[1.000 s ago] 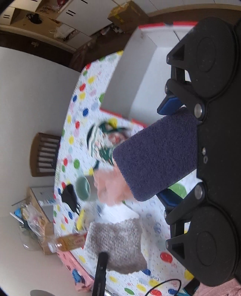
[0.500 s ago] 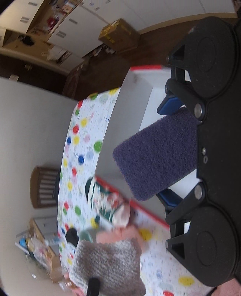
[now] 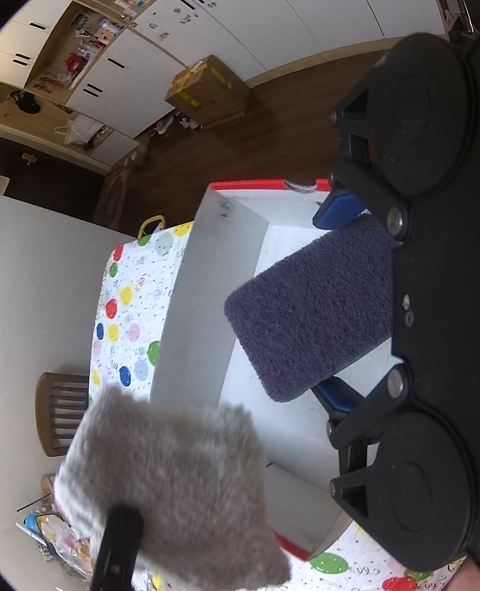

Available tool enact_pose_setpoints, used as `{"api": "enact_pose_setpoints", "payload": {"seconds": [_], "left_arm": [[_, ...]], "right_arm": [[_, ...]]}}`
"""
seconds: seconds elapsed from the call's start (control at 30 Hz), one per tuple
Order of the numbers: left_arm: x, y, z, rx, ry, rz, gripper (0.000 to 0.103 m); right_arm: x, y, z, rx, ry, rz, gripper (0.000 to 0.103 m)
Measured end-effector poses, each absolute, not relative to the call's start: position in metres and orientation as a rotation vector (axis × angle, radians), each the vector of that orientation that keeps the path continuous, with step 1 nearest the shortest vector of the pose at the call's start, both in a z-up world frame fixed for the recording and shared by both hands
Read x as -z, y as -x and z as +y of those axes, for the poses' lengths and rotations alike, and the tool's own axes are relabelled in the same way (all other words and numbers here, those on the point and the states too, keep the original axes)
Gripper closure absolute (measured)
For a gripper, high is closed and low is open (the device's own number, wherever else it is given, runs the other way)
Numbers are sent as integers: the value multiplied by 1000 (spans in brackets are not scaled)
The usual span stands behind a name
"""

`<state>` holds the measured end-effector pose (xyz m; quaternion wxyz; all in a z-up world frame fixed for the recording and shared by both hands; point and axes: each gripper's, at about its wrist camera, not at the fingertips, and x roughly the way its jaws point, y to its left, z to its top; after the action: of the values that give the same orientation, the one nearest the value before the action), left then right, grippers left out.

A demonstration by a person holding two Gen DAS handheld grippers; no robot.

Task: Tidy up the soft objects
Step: 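Lift and carry the grey towel and purple sponge with both tools into the red box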

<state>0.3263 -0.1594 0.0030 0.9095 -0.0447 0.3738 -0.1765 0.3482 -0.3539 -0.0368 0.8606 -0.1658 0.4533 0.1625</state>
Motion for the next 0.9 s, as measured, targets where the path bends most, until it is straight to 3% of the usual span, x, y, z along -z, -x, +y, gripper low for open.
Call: {"api": "enact_pose_setpoints", "payload": {"seconds": [0.4, 0.9], "left_arm": [[75, -374, -223, 364, -15, 883, 91], [139, -404, -239, 344, -80, 1101, 91]], "right_arm": [[63, -363, -350, -367, 409, 1004, 17], [104, -382, -336, -415, 530, 1101, 17]]}}
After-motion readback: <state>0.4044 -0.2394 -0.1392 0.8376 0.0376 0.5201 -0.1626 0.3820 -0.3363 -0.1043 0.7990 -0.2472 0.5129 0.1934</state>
